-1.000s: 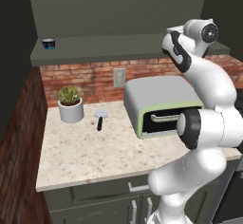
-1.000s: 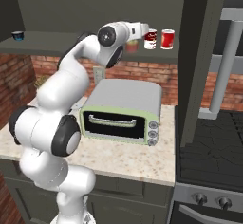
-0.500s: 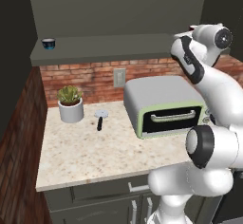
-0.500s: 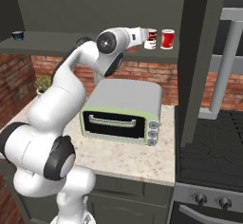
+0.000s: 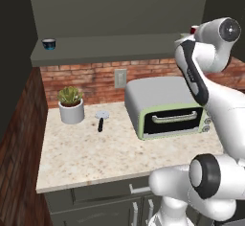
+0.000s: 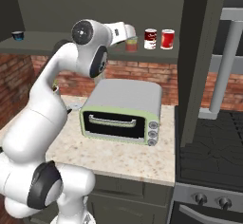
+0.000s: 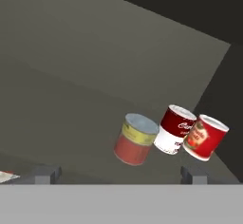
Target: Pick the cans from the counter and place them in their designated side in the cabinet.
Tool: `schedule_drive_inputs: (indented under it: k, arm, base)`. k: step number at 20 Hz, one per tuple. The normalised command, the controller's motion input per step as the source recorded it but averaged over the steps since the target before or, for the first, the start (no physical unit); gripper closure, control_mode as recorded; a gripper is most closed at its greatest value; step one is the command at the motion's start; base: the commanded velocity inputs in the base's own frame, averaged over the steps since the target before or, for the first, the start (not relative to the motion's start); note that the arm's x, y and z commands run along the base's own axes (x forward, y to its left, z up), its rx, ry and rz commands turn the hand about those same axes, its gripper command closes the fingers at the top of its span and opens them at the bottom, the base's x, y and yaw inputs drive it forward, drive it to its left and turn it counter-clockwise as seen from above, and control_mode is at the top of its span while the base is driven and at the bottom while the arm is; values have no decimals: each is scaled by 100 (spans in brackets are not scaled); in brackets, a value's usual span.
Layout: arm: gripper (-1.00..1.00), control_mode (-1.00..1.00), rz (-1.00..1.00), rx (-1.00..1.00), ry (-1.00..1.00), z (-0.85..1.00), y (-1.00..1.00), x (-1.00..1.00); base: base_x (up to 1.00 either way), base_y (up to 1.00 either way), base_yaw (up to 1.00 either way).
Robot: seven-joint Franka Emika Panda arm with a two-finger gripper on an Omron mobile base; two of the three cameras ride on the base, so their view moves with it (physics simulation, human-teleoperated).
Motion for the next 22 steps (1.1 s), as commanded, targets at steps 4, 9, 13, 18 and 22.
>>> schedule_drive_inputs:
  k: [4,9,13,18,22]
  arm:
    - [-100,-100,5,-9,-7,0,31,-82]
    - [-100,-100,5,-6,-9,0,23,-85]
    - [-100,-100,5,-4,-5,0,19,-83]
    - [-100,-100,4,-6,-1,0,21,-80]
    - [-100,-100,4,-8,0,0,22,-77]
  base:
    - [0,0,0]
    - [0,0,0]
    - [0,0,0]
    - [0,0,0]
    - [0,0,0]
